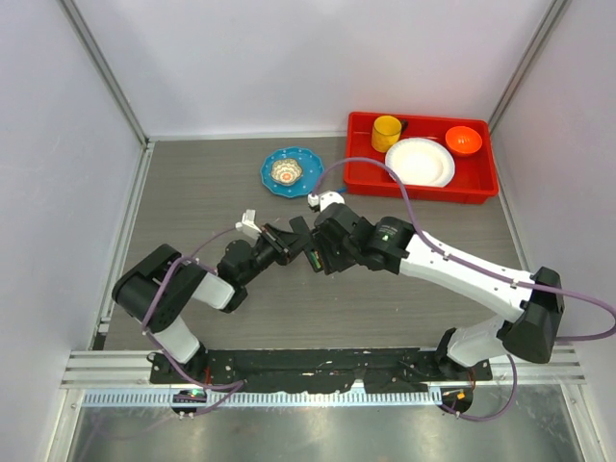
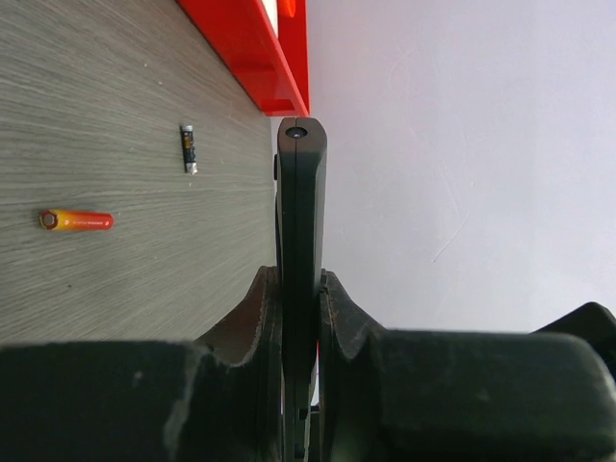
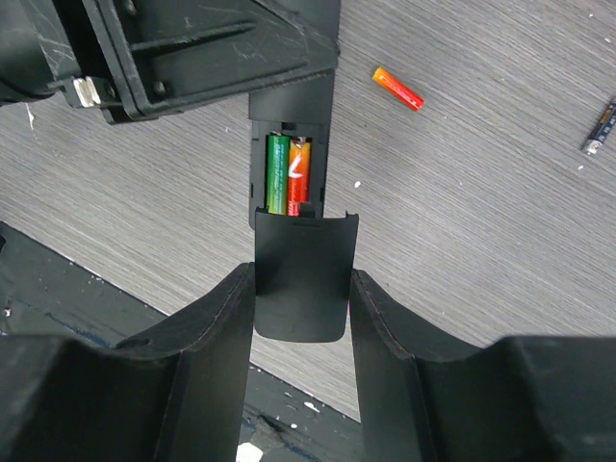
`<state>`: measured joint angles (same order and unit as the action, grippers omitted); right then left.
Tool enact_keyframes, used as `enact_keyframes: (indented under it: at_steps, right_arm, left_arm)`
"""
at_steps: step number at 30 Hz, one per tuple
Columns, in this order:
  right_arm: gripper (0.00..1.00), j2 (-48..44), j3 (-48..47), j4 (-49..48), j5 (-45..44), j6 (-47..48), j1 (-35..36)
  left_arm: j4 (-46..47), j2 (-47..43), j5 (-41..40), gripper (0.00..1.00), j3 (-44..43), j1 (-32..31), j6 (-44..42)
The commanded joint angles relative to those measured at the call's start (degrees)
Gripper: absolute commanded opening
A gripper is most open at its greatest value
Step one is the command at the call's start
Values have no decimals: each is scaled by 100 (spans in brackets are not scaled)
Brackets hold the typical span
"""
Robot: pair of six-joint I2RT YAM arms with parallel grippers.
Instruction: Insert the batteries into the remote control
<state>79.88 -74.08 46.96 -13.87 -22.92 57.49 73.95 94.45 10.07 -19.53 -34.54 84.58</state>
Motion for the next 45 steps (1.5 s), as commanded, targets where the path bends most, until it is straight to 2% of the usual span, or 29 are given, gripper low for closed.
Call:
enact_keyframes:
  at_steps: [1,17,28,45]
  right_arm:
    - [27,212,-71,-302,7,-99,78]
    - [26,555,-18,-424,16,-2,86]
    - [26,345,96,-503,51,-134,86]
    - [26,274,263,-565,-20,-99,78]
  left_arm:
    - [1419,143,-75,0,-139,-61,-82]
    - [1464,-15,-40,0,-113,-263,-178]
    - [1473,-384,-294,0,2,-369,-582]
    - [1464,-402,-242,0,-33,-369,-556]
